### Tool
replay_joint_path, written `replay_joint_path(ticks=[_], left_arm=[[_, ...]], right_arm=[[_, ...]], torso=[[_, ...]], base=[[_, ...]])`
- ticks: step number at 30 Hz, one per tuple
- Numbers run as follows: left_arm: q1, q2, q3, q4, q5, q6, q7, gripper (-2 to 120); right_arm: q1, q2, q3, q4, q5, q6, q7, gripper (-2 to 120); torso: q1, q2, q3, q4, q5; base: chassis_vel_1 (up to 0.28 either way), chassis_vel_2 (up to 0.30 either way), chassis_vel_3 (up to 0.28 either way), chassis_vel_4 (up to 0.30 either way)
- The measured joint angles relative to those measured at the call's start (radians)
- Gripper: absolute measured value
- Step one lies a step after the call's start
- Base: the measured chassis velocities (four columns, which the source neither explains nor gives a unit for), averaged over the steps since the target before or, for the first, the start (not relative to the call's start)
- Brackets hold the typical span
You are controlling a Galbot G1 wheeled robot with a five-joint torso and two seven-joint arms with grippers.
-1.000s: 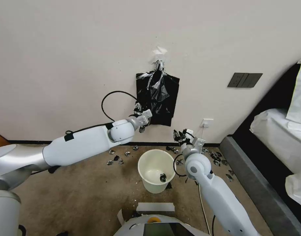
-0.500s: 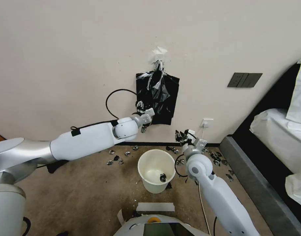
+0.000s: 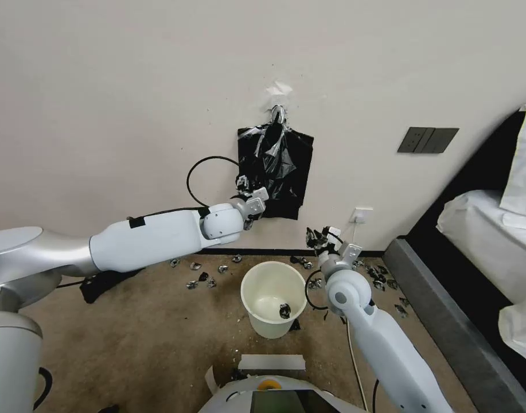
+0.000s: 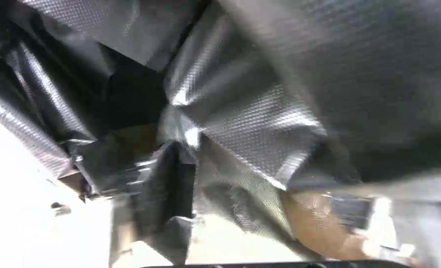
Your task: Place a trash bag onto the trash bin.
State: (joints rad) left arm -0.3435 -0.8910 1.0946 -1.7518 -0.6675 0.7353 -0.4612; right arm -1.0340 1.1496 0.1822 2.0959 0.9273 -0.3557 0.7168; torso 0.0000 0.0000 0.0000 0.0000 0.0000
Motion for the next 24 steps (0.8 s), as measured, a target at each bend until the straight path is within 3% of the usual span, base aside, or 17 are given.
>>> replay_joint_path(ticks=[4, 8, 10, 11, 17, 24], left_arm=[[-0.003, -0.003, 0.001, 0.01, -0.007, 0.0, -0.003, 47], [-0.003, -0.004, 0.001, 0.011, -0.009, 0.0, -0.005, 41], [-0.004, -0.004, 0.001, 0.014, -0.015, 0.0, -0.01, 27], [-0.004, -0.004, 0.001, 0.014, -0.015, 0.0, -0.01, 27], [0.002, -0.013, -0.01, 0.027, -0.044, 0.0, -0.042, 0], [0.016, -0.015, -0.031, 0.026, -0.056, 0.0, -0.055, 0]], right_arm=[[-0.001, 0.0, 0.0, -0.002, 0.0, 0.002, -0.001, 24], [-0.001, 0.001, 0.0, -0.003, 0.0, 0.003, -0.001, 24], [-0.002, 0.001, 0.0, -0.005, 0.0, 0.004, -0.001, 24], [-0.002, 0.001, 0.0, -0.005, 0.0, 0.004, -0.001, 24], [-0.003, 0.0, 0.0, -0.005, 0.0, 0.007, -0.002, 24], [-0.005, -0.003, -0.001, -0.005, -0.001, 0.008, -0.002, 24]], torso=[[0.0, 0.0, 0.0, 0.0001, 0.0], [0.0, 0.0, 0.0, 0.0, -0.0001], [0.0, 0.0, 0.0, 0.0, 0.0], [0.0, 0.0, 0.0, 0.0, 0.0], [0.0, 0.0, 0.0, 0.0, 0.0], [0.0, 0.0, 0.0, 0.0, 0.0]], base=[[0.0, 0.0, 0.0, 0.0], [0.0, 0.0, 0.0, 0.0], [0.0, 0.0, 0.0, 0.0], [0.0, 0.0, 0.0, 0.0], [0.0, 0.0, 0.0, 0.0], [0.0, 0.0, 0.0, 0.0]])
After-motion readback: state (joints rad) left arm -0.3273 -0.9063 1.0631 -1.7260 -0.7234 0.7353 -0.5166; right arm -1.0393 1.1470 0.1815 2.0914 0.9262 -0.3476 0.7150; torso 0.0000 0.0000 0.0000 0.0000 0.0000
